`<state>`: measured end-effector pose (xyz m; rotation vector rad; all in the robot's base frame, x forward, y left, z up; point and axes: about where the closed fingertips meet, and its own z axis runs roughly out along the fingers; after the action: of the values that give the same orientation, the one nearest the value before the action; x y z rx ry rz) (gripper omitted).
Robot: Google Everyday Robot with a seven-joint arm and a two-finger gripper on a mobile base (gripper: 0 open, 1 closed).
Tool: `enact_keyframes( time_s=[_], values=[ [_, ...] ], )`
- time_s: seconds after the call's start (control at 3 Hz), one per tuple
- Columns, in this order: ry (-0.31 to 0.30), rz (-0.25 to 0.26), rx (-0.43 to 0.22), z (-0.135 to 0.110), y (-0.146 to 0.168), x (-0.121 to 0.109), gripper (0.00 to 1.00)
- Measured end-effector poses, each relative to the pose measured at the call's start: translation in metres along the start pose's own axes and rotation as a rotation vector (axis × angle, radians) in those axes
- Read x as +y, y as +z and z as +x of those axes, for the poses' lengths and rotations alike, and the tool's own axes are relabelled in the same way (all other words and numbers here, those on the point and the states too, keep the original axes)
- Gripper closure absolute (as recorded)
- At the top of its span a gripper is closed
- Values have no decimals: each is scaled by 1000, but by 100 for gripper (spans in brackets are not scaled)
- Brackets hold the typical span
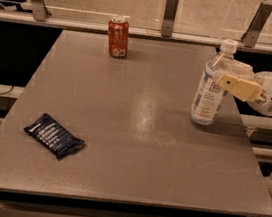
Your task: Place blue plastic bottle upright
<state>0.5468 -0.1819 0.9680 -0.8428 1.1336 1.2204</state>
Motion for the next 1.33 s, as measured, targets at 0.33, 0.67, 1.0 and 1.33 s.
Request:
enact_keyframes(
  time_s=[0.33, 0.67, 1.0, 1.33],
  values=[
    [-53, -39, -4, 4, -1, 9, 83],
    [-83, -73, 7, 9, 1, 15, 60],
    [-78, -97, 20, 19, 4, 18, 36],
    [-59, -101, 33, 28, 5, 20, 13]
  ],
)
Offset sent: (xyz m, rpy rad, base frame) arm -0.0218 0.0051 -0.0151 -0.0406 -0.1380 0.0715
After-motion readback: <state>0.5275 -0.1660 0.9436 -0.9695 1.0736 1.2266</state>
